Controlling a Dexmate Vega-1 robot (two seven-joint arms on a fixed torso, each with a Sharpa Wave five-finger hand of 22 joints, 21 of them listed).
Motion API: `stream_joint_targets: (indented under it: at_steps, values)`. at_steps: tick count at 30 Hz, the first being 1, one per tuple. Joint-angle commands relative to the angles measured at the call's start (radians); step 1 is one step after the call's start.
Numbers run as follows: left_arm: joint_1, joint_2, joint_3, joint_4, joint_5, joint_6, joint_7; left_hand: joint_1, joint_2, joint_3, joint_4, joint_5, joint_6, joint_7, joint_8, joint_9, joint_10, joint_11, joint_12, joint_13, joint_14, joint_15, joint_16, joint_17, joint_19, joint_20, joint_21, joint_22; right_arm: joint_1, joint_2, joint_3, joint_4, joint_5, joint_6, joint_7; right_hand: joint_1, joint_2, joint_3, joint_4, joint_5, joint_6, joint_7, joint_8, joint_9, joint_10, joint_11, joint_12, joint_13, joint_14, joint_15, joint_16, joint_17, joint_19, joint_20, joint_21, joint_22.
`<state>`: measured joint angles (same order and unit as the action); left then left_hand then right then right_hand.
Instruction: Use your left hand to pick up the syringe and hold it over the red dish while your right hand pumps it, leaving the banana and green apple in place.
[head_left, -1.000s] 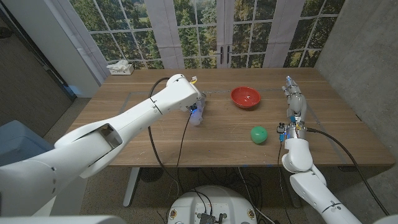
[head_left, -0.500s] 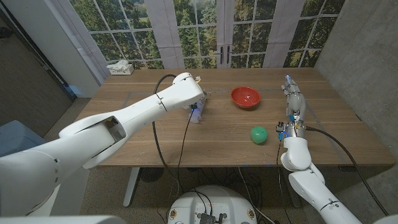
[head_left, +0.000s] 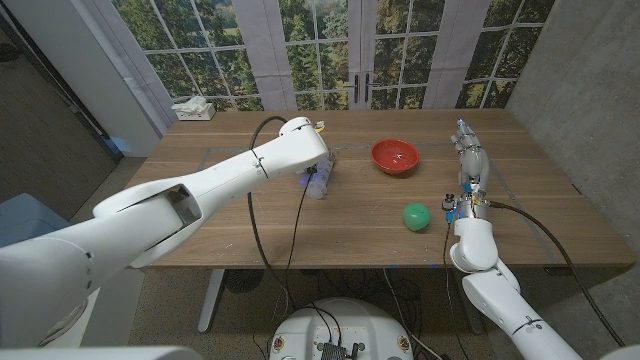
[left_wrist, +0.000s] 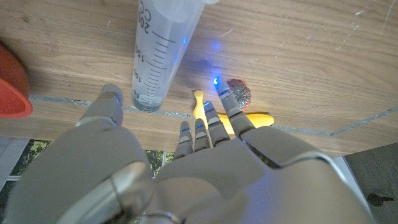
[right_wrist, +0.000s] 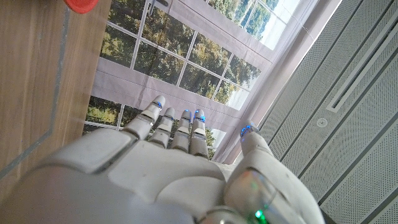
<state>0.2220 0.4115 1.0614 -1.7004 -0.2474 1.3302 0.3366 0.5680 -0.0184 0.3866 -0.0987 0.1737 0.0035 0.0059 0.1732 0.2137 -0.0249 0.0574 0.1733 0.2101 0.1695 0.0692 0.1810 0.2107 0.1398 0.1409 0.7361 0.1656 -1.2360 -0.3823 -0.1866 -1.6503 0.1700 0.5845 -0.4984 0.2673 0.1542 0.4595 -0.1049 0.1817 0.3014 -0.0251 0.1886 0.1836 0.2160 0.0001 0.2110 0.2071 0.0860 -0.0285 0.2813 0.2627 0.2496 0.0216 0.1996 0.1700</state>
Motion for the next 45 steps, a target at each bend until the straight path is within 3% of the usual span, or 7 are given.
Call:
stream_joint_targets:
  at_steps: [1, 14, 19, 22, 28, 33, 45]
  values:
    - [0.141, 0.043, -0.092, -0.122, 0.092, -0.152, 0.119, -0.051, 0.027, -0.005, 0.006, 0.002, -0.065, -0.024, 0.003, -0.014, -0.068, 0.009, 0.008, -0.012, -0.077, 0.024, -0.004, -0.009, -0.064, 0.013, -0.064, 0.001, 0.005, -0.002, -0.005, 0.003, 0.002, -0.004, -0.002, -0.007, 0.002, -0.006, 0.001, 0.006, -0.003, -0.002, 0.003, 0.002, 0.004, 0.003, -0.001, 0.002, 0.006, 0.0, 0.0, 0.006, 0.002, 0.007, -0.002, 0.004]
    - [0.347, 0.071, -0.259, -0.181, 0.133, -0.474, 0.2, -0.258, 0.142, -0.012, 0.064, 0.006, -0.177, -0.137, 0.01, -0.032, -0.242, -0.052, 0.011, -0.027, -0.33, 0.019, -0.005, -0.02, -0.32, -0.038, -0.282, 0.004, 0.009, -0.009, -0.011, 0.01, 0.026, -0.004, 0.017, -0.011, 0.001, -0.009, 0.002, 0.005, -0.001, 0.001, 0.004, 0.002, 0.0, 0.009, -0.002, 0.002, -0.001, 0.003, -0.003, 0.007, -0.001, 0.008, -0.003, 0.004]
    - [0.42, 0.088, -0.32, -0.167, 0.117, -0.679, 0.181, -0.319, 0.159, -0.018, 0.089, 0.012, -0.2, -0.151, 0.005, -0.035, -0.272, -0.076, 0.011, -0.03, -0.399, -0.005, -0.009, -0.022, -0.396, -0.051, -0.34, 0.004, 0.015, -0.016, -0.016, 0.017, 0.03, 0.003, 0.032, -0.02, -0.004, -0.014, 0.006, 0.003, -0.001, 0.005, 0.004, 0.002, -0.001, 0.011, -0.002, 0.002, -0.003, 0.007, -0.003, 0.008, -0.001, 0.012, -0.003, 0.004]
    - [0.441, 0.096, -0.337, -0.159, 0.119, -0.752, 0.162, -0.374, 0.193, -0.001, 0.129, 0.023, -0.207, -0.135, 0.004, -0.04, -0.288, -0.127, 0.013, -0.033, -0.46, -0.045, -0.006, -0.026, -0.495, -0.076, -0.411, 0.005, 0.019, -0.021, -0.02, 0.024, 0.038, 0.006, 0.044, -0.032, -0.008, -0.021, 0.013, -0.001, 0.0, 0.007, 0.004, 0.003, -0.002, 0.015, -0.002, 0.003, -0.003, 0.009, -0.004, 0.009, -0.001, 0.015, -0.003, 0.004]
    - [0.511, 0.096, -0.411, -0.086, 0.043, -1.045, 0.078, -0.446, 0.195, 0.003, 0.191, 0.034, -0.232, -0.11, 0.002, -0.041, -0.311, -0.128, 0.012, -0.034, -0.506, -0.096, -0.003, -0.025, -0.513, -0.115, -0.445, 0.007, 0.027, -0.035, -0.025, 0.03, 0.061, 0.003, 0.073, -0.083, -0.026, -0.049, 0.041, -0.009, -0.004, 0.019, 0.004, 0.005, -0.004, 0.02, -0.002, 0.003, -0.008, 0.017, -0.007, 0.012, -0.004, 0.015, -0.003, 0.005]
    - [0.544, 0.083, -0.436, -0.008, 0.053, -1.269, 0.049, -0.522, 0.216, 0.045, 0.277, 0.057, -0.172, -0.088, 0.016, -0.044, -0.26, -0.129, 0.027, -0.037, -0.478, -0.122, 0.011, -0.029, -0.482, -0.169, -0.463, 0.007, 0.028, -0.053, -0.028, 0.027, 0.09, -0.005, 0.104, -0.115, -0.033, -0.066, 0.058, -0.008, -0.013, 0.029, 0.0, 0.004, -0.016, 0.021, -0.006, 0.003, -0.023, 0.012, -0.015, 0.014, -0.009, -0.003, -0.004, 0.005]
    - [0.565, 0.057, -0.488, 0.133, -0.023, -1.576, -0.117, -0.552, 0.2, 0.063, 0.276, 0.065, -0.153, -0.093, 0.01, -0.045, -0.248, -0.136, 0.022, -0.038, -0.463, -0.149, 0.008, -0.033, -0.419, -0.239, -0.462, 0.006, 0.047, -0.084, -0.052, 0.036, 0.198, -0.018, 0.207, -0.165, -0.049, -0.092, 0.082, -0.003, -0.054, 0.043, -0.01, 0.001, -0.054, 0.007, -0.018, 0.0, -0.058, -0.01, -0.033, 0.013, -0.023, -0.022, -0.007, 0.004]
